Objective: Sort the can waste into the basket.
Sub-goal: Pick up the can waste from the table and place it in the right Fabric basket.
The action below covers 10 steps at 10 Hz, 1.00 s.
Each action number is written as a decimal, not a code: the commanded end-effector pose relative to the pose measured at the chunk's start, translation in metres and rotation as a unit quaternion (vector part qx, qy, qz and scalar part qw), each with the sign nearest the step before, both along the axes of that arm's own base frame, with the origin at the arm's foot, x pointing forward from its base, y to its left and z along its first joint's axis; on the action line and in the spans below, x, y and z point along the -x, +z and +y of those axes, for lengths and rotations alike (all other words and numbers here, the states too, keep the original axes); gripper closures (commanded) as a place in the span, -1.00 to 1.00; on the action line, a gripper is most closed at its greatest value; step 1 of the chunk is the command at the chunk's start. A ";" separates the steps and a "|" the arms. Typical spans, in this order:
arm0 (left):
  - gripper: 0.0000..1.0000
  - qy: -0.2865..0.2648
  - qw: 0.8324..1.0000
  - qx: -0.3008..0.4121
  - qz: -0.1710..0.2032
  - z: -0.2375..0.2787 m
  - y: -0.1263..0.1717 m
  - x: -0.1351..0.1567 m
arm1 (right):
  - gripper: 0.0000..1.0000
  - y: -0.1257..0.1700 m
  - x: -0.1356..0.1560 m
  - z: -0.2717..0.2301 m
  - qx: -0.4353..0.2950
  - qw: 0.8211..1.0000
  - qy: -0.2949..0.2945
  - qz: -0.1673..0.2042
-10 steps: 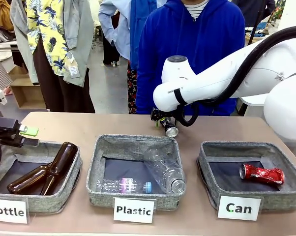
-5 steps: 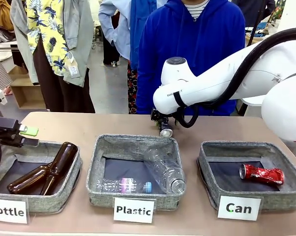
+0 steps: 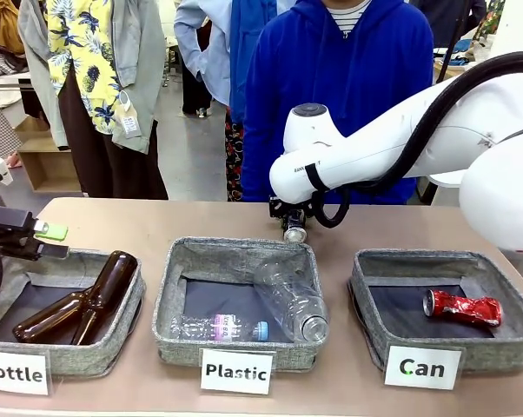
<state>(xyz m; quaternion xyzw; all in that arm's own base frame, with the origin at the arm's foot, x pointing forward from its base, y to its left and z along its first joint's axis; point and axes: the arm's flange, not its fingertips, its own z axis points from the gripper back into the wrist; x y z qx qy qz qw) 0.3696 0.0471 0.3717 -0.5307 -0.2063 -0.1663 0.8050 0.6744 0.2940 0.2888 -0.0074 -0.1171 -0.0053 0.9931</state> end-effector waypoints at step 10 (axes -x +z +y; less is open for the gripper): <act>-1.00 -0.002 1.000 0.001 0.001 0.000 0.002 0.003 | 1.00 0.131 0.064 -0.020 -0.026 0.998 0.055 0.009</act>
